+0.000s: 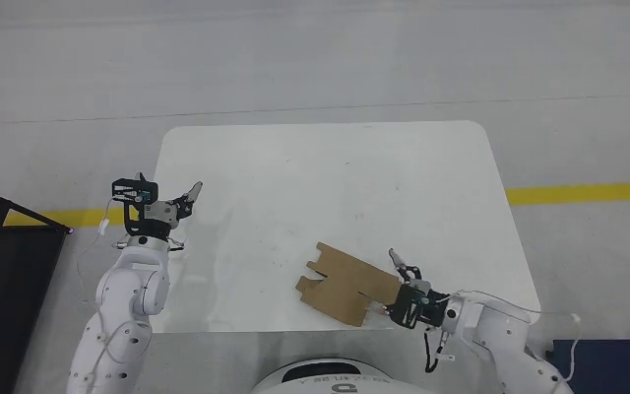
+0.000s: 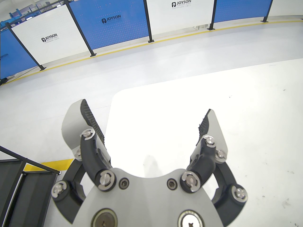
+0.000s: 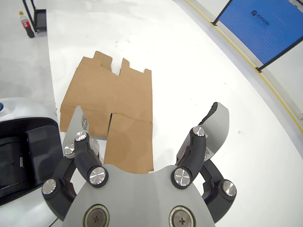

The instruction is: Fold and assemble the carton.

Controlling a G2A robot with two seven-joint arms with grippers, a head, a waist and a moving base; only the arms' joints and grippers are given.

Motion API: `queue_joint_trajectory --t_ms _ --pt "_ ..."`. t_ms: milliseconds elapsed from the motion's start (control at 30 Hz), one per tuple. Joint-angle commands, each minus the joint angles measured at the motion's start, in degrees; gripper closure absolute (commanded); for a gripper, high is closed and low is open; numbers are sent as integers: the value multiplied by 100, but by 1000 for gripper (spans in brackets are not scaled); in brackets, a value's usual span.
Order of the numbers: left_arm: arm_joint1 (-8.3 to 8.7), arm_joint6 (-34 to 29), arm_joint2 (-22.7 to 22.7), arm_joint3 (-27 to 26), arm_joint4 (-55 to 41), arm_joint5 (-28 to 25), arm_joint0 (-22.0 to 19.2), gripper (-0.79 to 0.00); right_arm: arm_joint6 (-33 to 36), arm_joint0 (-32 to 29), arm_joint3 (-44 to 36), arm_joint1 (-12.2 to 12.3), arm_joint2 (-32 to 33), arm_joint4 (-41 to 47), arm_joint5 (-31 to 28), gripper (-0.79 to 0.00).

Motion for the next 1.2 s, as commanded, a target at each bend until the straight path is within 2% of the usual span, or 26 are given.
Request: queue_joint_trajectory --t_ms 0,67,100,233,333,433,467,567,600,800,967,1167 --pt "0 0 0 0 0 0 0 -785 13 -41 22 26 -45 -291 37 -785" --pt "0 0 0 0 0 0 0 -785 50 -67 57 46 -86 -467 56 -785" --pt "0 0 0 0 0 0 0 -785 85 -70 71 56 -102 -546 50 -754" --pt "0 0 0 0 0 0 0 -785 250 -50 135 87 -139 -690 -6 -785" --pt "0 0 0 0 0 0 0 -785 426 30 214 93 -173 -684 83 -742" --pt "0 0 0 0 0 0 0 -785 757 134 299 74 -167 -643 507 -733" --pt "0 0 0 0 0 0 0 -785 840 174 322 69 -173 -618 602 -702" --pt "0 0 0 0 0 0 0 -785 1013 289 383 70 -187 -662 738 -662" --pt "0 0 0 0 0 0 0 -785 1040 321 405 72 -215 -693 743 -674" --pt "0 0 0 0 0 0 0 -785 863 504 501 117 -308 -959 617 -702" --pt "0 0 0 0 0 0 0 -785 843 549 489 141 -386 -1251 814 -622" --pt "0 0 0 0 0 0 0 -785 906 708 495 151 -647 -1726 1118 -619"
